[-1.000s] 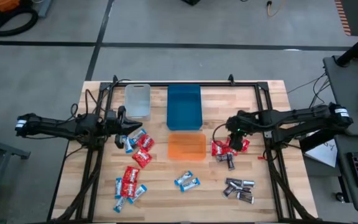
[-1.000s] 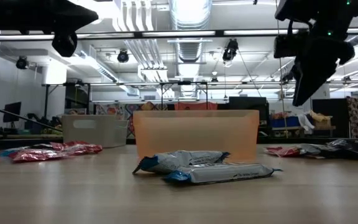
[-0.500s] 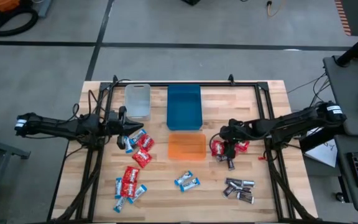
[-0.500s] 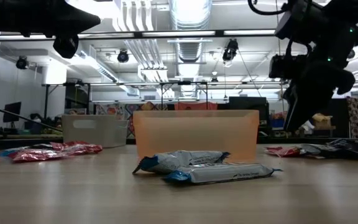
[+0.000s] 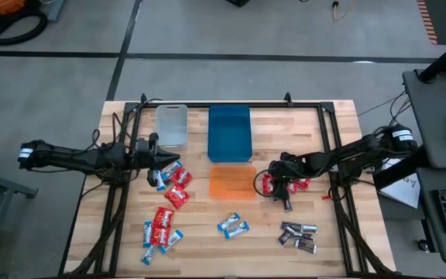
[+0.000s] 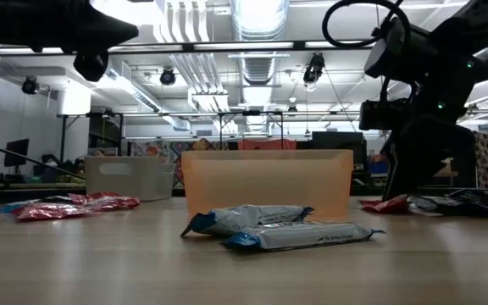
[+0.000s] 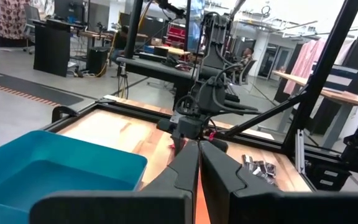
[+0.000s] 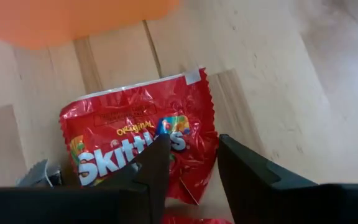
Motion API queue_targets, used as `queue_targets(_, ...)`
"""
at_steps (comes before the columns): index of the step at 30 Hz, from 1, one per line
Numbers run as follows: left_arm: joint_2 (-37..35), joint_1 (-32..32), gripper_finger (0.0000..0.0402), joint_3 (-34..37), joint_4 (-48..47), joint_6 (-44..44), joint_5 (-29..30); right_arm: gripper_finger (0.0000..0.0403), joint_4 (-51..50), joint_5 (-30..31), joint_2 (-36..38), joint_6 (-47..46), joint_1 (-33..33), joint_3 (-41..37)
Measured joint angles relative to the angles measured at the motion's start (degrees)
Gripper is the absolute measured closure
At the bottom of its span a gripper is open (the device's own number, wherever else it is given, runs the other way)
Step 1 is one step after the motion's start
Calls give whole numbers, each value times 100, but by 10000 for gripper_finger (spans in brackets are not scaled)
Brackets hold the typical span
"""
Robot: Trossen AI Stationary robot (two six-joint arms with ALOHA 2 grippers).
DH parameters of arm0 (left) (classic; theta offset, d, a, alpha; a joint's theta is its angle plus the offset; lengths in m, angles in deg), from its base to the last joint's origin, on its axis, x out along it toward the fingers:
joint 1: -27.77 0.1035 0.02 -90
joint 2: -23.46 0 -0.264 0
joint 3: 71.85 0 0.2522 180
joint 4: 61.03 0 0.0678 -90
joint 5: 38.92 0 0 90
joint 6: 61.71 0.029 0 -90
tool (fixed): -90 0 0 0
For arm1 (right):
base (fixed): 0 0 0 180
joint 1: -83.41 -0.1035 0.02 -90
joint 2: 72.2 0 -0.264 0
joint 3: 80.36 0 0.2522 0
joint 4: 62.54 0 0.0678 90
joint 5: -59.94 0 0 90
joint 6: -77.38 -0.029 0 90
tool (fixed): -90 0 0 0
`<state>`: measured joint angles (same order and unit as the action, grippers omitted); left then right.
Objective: Sort candy
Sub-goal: Put the red candy into the blue bin
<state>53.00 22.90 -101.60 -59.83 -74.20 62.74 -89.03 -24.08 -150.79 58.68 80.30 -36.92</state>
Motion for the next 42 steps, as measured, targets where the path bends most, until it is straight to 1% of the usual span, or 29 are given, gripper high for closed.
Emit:
queue_targets(7,102,0,402,2,2,0,0,377,152,26,-352,54,4,-5)
queue_targets(8,117,0,402,2,2,0,0,385,153,38,-367,74,4,-7)
queue_targets(13,170,-1,402,4,2,-2,0,393,152,42,-217,180,4,-11)
queue_targets(18,191,0,402,4,28,-44,0,394,-68,51,371,370,4,39)
queue_targets(21,182,0,402,4,54,-61,0,395,-222,258,845,479,2,144)
queue_targets(26,200,0,402,4,135,-63,0,395,-481,542,1518,514,4,166)
queue_targets(31,215,0,402,4,196,-64,0,395,-831,389,2009,619,-26,168)
queue_targets(34,235,0,402,4,206,-66,0,389,-808,257,2174,650,-54,166)
queue_targets(36,252,-2,402,4,216,-66,0,377,-822,108,2201,728,-66,161)
queue_targets(38,268,-1,402,4,227,-66,0,356,-826,97,2185,677,-74,159)
queue_targets(42,308,-1,402,4,234,-66,0,291,-832,92,2002,546,-168,159)
